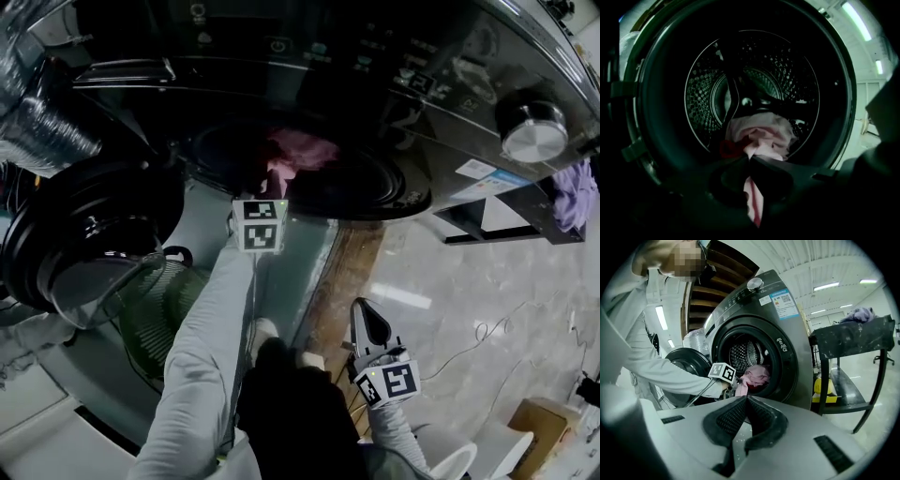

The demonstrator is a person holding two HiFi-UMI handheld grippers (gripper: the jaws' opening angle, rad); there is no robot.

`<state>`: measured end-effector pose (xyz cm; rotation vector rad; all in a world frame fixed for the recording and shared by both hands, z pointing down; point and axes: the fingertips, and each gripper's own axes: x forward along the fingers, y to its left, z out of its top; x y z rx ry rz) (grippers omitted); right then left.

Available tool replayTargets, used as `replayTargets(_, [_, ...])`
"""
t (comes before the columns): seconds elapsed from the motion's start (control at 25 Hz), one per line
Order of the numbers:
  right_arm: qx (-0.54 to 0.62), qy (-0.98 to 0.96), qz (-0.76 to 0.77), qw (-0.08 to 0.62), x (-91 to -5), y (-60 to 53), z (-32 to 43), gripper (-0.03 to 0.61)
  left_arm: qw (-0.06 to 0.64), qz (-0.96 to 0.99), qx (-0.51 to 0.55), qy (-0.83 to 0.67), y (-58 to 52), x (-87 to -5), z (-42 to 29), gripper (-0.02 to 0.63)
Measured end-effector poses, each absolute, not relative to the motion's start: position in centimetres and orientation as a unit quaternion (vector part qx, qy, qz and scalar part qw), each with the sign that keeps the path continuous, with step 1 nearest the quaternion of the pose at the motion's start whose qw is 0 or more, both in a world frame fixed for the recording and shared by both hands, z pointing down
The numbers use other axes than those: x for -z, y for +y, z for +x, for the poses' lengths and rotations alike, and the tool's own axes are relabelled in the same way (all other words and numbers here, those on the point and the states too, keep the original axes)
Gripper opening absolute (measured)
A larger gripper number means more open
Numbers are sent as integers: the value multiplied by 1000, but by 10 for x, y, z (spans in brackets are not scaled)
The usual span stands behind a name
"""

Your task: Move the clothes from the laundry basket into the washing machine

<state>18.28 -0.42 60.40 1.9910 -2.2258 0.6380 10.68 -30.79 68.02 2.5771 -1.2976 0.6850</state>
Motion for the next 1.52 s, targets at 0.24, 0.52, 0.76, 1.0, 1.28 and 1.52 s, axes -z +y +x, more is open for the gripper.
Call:
replayTargets(0.24, [-214,-719,660,27,-617,-16,192,17,31,878,-119,-463,-379,-609,140,26])
replayTargets(0.52, [-210,-717,665,11,-604,-28,200,17,37,900,-136,-412,-366,-615,158,326])
replayTargets(0.76, [-220,-726,651,14,-545,-16,188,17,53,891,-190,-409,-310,-596,119,330])
replayTargets(1.0, [-214,-745,631,13,-465,1,169,17,72,880,-194,-427,-260,-525,81,330])
replayTargets(1.28, [-185,-772,608,9,-369,9,153,17,96,866,-163,-463,-207,-417,38,330])
replayTargets(1.52, [-136,-801,584,2,-282,15,140,17,90,865,-117,-480,-164,-314,17,328])
